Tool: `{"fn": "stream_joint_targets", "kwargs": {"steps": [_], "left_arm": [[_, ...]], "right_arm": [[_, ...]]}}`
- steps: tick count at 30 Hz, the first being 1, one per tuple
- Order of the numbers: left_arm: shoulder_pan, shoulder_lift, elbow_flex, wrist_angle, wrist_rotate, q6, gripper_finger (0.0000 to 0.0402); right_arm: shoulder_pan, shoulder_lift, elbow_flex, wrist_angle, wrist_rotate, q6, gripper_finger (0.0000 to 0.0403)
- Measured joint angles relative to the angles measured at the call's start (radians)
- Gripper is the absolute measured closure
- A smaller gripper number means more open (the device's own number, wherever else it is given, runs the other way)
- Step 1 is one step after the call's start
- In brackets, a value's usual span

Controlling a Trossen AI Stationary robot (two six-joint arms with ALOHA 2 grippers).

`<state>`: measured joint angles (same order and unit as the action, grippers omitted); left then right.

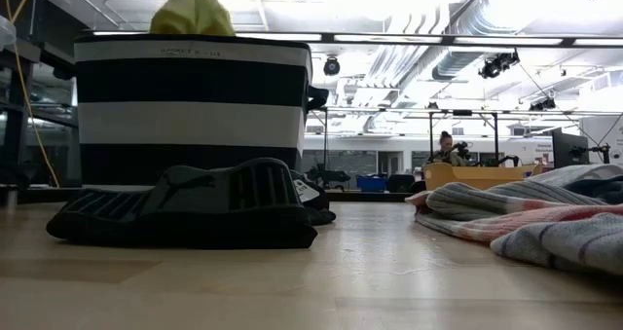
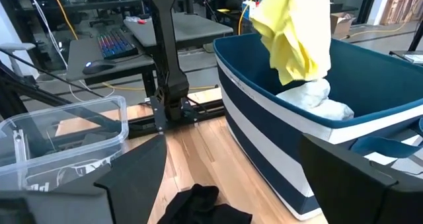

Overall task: Pick & Place Cloths
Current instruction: Put the yellow shirt into the laundry bin

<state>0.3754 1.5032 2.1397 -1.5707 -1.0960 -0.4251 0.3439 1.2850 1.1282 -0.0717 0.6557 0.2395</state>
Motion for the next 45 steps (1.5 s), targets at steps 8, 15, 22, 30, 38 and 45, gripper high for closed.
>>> {"fn": "stream_joint_targets", "kwargs": {"steps": [8,15,22,30,38,45], "left_arm": [[0.117,0.000,-0.112,0.010,0.197,0.003,0.0401],[0.222,-0.001,-0.183,0.071,0.449,0.064,0.0401],[0.324,-0.001,-0.280,0.139,0.756,0.131,0.0401],[0.346,-0.001,-0.440,0.248,0.886,0.171,0.0401],[0.345,-0.001,-0.573,0.359,1.006,0.189,0.0401],[0.345,-0.001,-0.660,0.391,1.043,0.193,0.0401]], "right_arm": [[0.000,0.000,0.000,-0.001,0.000,0.000,0.0071],[0.000,0.000,0.000,-0.001,0.000,0.000,0.0071],[0.000,0.000,0.000,-0.002,0.000,0.000,0.0071],[0.000,0.000,0.000,-0.009,0.000,0.000,0.0071],[0.000,0.000,0.000,-0.021,-0.001,0.000,0.0071],[0.000,0.000,0.000,-0.030,-0.001,0.007,0.0071]]}}
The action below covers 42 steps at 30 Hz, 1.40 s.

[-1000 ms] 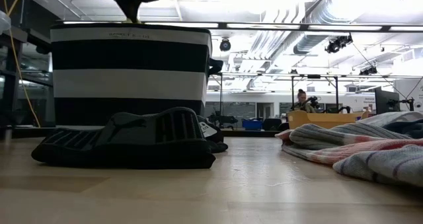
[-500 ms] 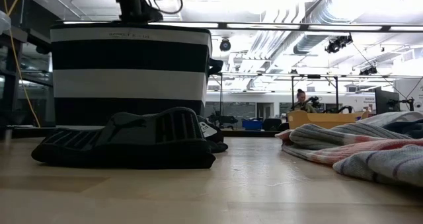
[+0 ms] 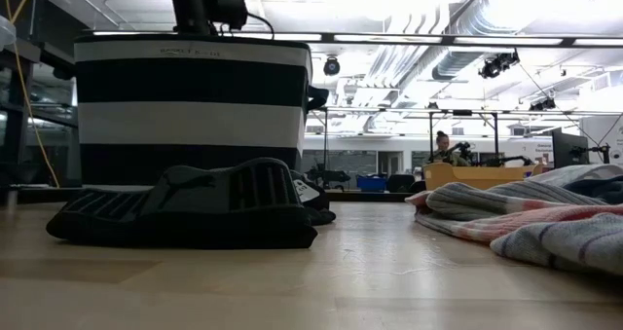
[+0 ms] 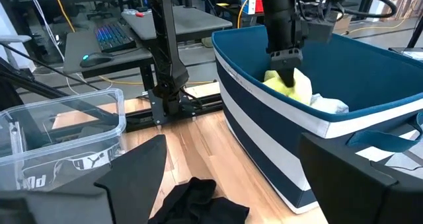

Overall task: Pick & Place Cloths
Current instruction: Put the yellow shirt into the laundry bin, then put the black underwear into the transparent bin

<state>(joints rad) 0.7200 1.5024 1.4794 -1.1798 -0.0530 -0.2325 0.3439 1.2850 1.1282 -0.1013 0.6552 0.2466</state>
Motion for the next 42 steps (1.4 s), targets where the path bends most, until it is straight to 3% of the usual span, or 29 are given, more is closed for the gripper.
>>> {"fn": "stream_joint_targets", "kwargs": {"steps": [11,24,31,42], "left_arm": [[0.000,0.000,-0.114,0.108,0.047,0.019,0.0392],[0.000,0.000,-0.115,0.112,0.047,0.048,0.0242],[0.000,-0.001,-0.049,0.064,0.047,0.070,0.0188],[0.000,-0.003,0.160,-0.118,0.043,0.118,0.0181]], "right_arm": [[0.001,0.000,0.000,0.000,0.000,0.011,0.0071],[0.001,0.000,0.000,-0.001,0.000,0.011,0.0071],[0.001,0.000,0.000,-0.001,0.000,0.011,0.0071],[0.001,0.000,0.000,-0.001,0.000,0.011,0.0071]]}}
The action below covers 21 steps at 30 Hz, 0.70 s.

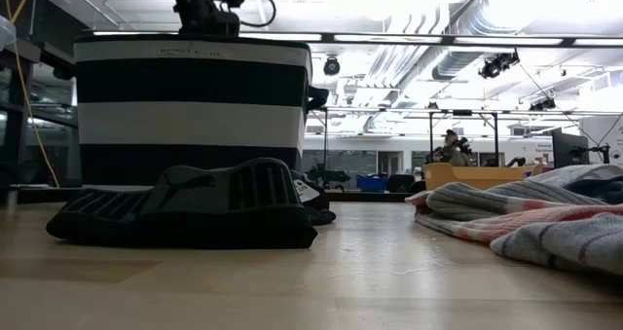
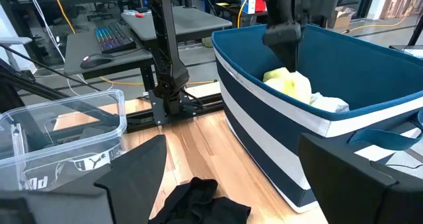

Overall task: Pick & Place Cloths
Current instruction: Put the black underwear into the transparent bin

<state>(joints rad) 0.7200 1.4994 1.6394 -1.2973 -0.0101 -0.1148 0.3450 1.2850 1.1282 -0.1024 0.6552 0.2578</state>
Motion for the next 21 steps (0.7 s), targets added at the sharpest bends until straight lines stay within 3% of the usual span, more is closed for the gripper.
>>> {"fn": "stream_joint_targets", "kwargs": {"steps": [12,21], "left_arm": [[-0.003,-0.044,0.144,-0.109,0.009,0.057,0.0181],[-0.137,-0.143,0.170,-0.116,0.024,0.065,0.0181]], "right_arm": [[0.000,0.000,0.000,0.000,0.000,-0.055,0.0071],[0.000,0.000,0.000,0.000,-0.002,-0.128,0.0071]]}}
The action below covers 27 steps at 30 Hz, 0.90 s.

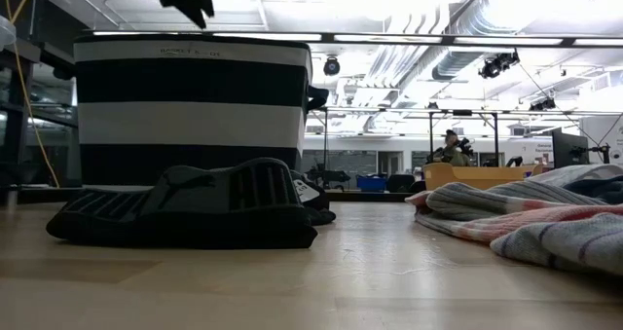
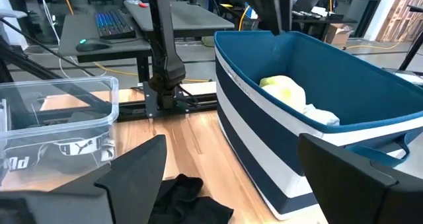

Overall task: Pick & Place Cloths
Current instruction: Put the black underwear into the transparent bin

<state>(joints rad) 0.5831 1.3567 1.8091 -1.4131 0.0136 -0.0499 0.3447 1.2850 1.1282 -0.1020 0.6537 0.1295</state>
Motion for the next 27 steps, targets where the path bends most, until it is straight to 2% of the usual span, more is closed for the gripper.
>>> {"fn": "stream_joint_targets", "kwargs": {"steps": [5,10,12,16,18,27], "left_arm": [[-0.154,-0.031,0.000,0.020,0.006,-0.004,0.0181],[-0.303,-0.030,-0.007,0.085,0.003,0.000,0.0181],[-0.347,-0.025,-0.017,0.111,0.003,0.023,0.0181],[-0.377,-0.022,-0.068,0.166,0.003,0.043,0.0181],[-0.376,-0.023,-0.103,0.195,0.007,0.037,0.0181],[-0.376,-0.022,-0.260,0.275,0.059,0.011,0.0181]], "right_arm": [[0.000,0.000,0.000,0.000,-0.003,0.002,0.0071],[-0.009,0.000,0.000,-0.023,-0.016,0.126,0.0071],[-0.029,-0.014,0.000,-0.067,-0.116,0.146,0.0071],[-0.102,-0.040,0.000,-0.085,-0.437,0.161,0.0071],[-0.127,-0.050,0.000,-0.084,-0.528,0.158,0.0071],[-0.195,-0.074,0.001,-0.140,-0.550,0.105,0.0071]]}}
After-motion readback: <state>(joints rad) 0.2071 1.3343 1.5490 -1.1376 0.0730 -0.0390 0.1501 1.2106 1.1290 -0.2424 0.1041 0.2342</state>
